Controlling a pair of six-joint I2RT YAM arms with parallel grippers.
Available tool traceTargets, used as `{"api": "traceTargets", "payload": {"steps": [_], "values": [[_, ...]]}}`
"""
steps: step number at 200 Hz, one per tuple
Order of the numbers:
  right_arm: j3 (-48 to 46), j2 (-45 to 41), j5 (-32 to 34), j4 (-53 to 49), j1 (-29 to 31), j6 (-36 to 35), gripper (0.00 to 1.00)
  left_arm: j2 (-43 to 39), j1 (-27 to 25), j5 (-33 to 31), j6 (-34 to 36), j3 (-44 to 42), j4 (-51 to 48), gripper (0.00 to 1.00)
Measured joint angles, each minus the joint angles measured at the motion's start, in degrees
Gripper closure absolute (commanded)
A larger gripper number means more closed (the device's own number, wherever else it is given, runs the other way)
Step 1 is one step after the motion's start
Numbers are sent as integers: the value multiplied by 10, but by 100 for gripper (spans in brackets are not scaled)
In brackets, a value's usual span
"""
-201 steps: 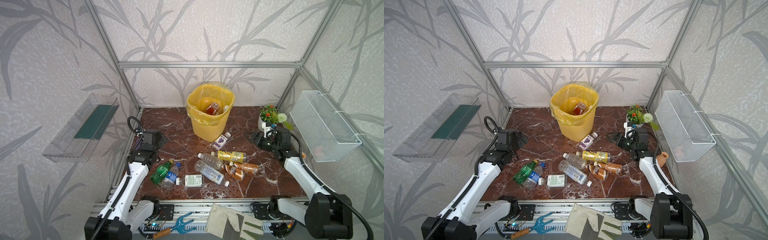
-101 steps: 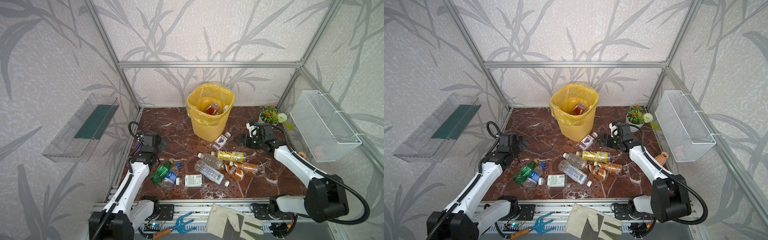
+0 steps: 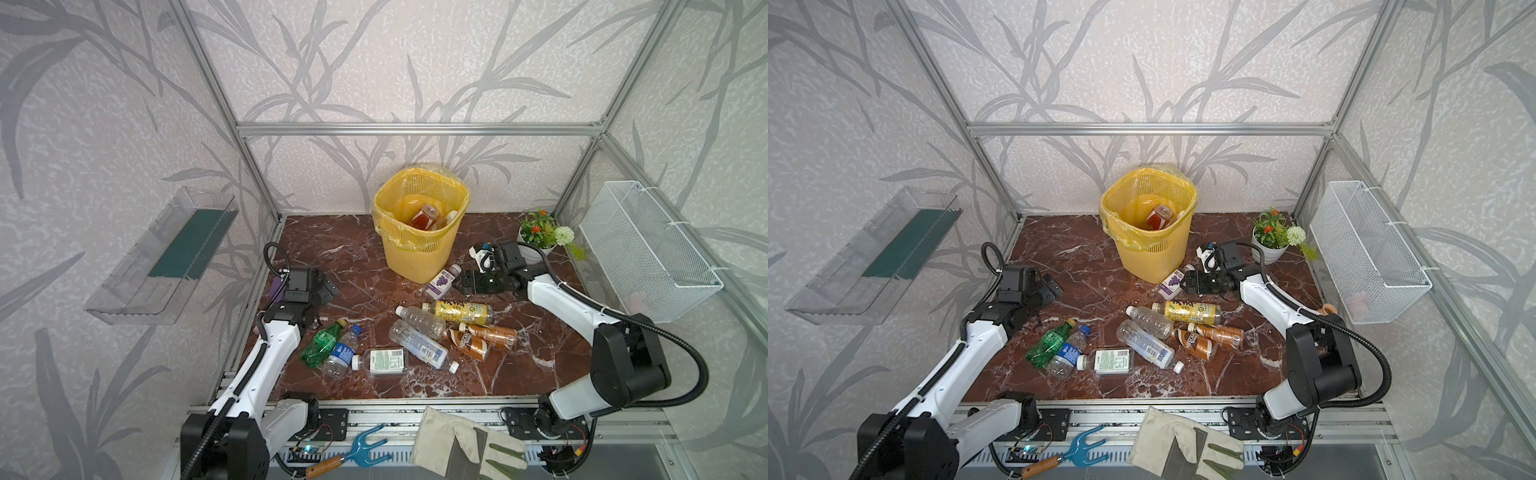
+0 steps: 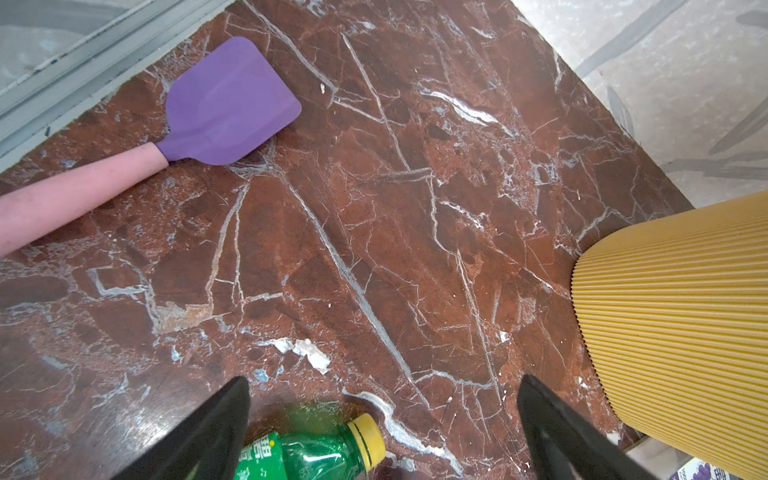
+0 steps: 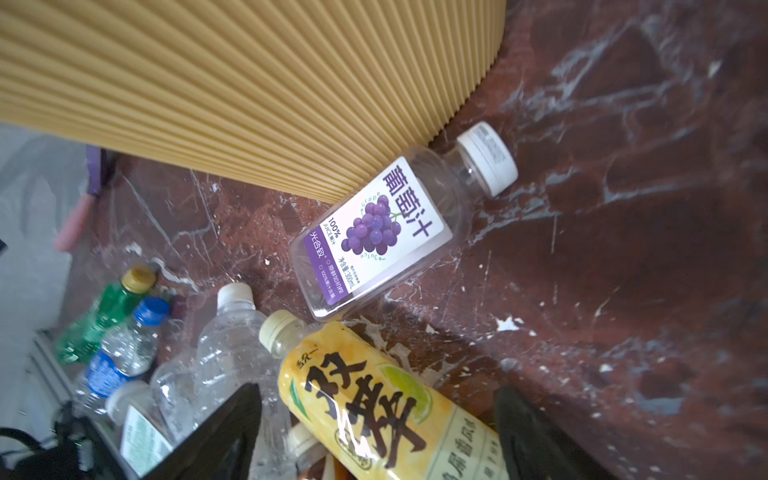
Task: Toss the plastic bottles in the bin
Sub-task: 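Withdraw the left gripper while the right gripper moves toward the yellow-labelled bottle, then lower the right gripper and grasp the yellow-labelled tea bottle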
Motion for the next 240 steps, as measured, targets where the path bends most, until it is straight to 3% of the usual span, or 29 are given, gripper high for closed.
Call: {"api": "traceTargets", "payload": {"steps": [48, 83, 136, 240], "values": [[53, -2, 12, -138, 5, -261, 6, 19, 0, 15, 0, 0, 3, 1], [57, 20, 11, -203, 12, -372, 6, 29, 0, 21, 7, 0, 2, 1], [66, 67, 32, -227, 40, -425, 9, 39, 2, 22, 11, 14, 2, 1], [89, 150, 103, -210, 80, -435, 21, 37, 3, 20, 11, 15, -2, 1]]}}
